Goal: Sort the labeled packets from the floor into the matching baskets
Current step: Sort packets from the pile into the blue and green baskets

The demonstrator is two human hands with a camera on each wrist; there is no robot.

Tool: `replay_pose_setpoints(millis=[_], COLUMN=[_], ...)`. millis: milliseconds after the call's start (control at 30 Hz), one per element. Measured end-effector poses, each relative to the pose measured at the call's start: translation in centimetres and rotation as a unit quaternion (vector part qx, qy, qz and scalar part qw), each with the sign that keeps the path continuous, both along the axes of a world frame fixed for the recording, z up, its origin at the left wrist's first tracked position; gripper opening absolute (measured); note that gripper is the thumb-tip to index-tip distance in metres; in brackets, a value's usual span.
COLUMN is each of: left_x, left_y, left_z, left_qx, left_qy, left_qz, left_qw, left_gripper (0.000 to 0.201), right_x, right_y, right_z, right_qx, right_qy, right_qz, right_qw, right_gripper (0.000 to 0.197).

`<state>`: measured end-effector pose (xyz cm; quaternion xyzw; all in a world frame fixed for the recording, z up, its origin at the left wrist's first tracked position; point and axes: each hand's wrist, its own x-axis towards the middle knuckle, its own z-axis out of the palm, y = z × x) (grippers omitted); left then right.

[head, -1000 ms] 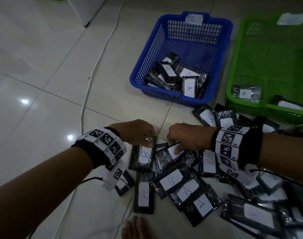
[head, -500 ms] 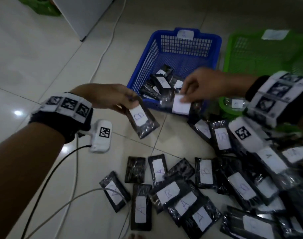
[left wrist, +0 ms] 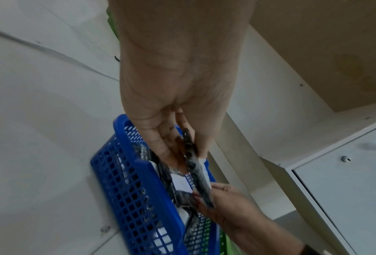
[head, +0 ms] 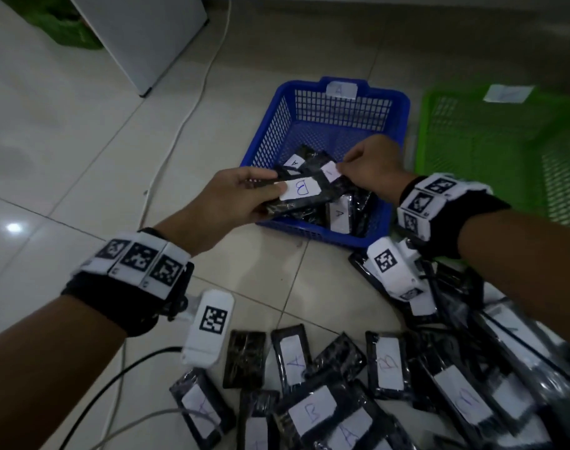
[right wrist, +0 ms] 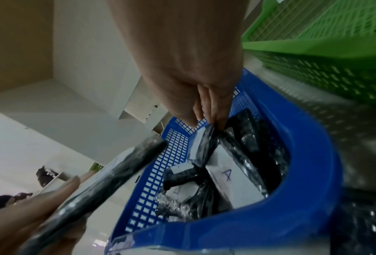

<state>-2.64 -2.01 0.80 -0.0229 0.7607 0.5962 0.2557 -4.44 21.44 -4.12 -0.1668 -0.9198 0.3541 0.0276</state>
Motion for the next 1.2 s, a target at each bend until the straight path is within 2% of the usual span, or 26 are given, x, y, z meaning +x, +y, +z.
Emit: replay_pose_setpoints(millis=[133,233,300,367,433,533,667,733,767,867,933,1000,1100,1167,1200], left_x=[0.1,-0.9,-1.7,-2.1,-2.2,-1.5,-0.1,0.9,1.2,3.8,6.1,8.6,10.6,10.8,10.7], left_y=[2.5,6.6,10.8,15.4,19.4,25.1,28.1,28.1,27.9,26.0,24.7,23.4,21.4,19.7,18.8], left_z=[-0.1,0.0,0.1,0.2,0.1,-1.3,-3.7,-3.7,-3.4,-2.3,-1.7,-1.1,-1.0,-2.1,-3.0], left_qx=[-0.005,-0.015,-0.035,-0.050,-0.100,-0.176,-0.234,-0.271,-0.277,-0.243,-0.211,-0.187,-0.234,-0.288,-0.327], left_qy=[0.053,0.102,0.152,0.203,0.258,0.307,0.310,0.312,0.339,0.480,0.534,0.551,0.527,0.515,0.519], left_qz=[-0.019,-0.045,-0.091,-0.140,-0.212,-0.324,-0.367,-0.381,-0.375,-0.362,-0.378,-0.413,-0.484,-0.537,-0.553], left_qw=[0.998,0.994,0.984,0.968,0.937,0.877,0.845,0.827,0.817,0.762,0.726,0.700,0.658,0.603,0.564], left_gripper=[0.027,0.029,0.030,0.029,0.030,0.031,0.033,0.040,0.041,0.033,0.025,0.017,0.012,0.022,0.033], right_x=[0.8,2.5,4.8,7.5,10.0,14.5,18.6,20.0,20.2,21.4,22.5,24.1,26.4,27.4,27.6], right_y=[2.9,7.2,10.8,14.1,16.5,19.6,19.8,19.1,18.7,16.6,15.2,14.2,13.9,13.3,13.0], right_z=[2.6,5.5,6.8,7.4,7.2,6.5,4.5,3.6,3.5,4.3,5.1,5.7,5.2,4.1,3.3], right_qx=[0.019,0.028,0.077,0.172,0.245,0.277,0.272,0.287,0.292,0.278,0.289,0.282,0.248,0.235,0.230], right_qy=[0.046,0.025,0.008,-0.002,-0.034,-0.096,-0.132,-0.146,-0.140,-0.113,-0.130,-0.159,-0.196,-0.253,-0.269], right_qz=[0.018,0.020,0.018,0.038,0.060,0.063,0.098,0.118,0.130,0.171,0.216,0.252,0.253,0.231,0.220], right_qw=[0.999,0.999,0.997,0.984,0.967,0.954,0.948,0.939,0.937,0.938,0.923,0.912,0.914,0.910,0.909], right_gripper=[0.016,0.018,0.018,0.019,0.019,0.023,0.017,0.013,0.013,0.013,0.011,0.013,0.024,0.036,0.038])
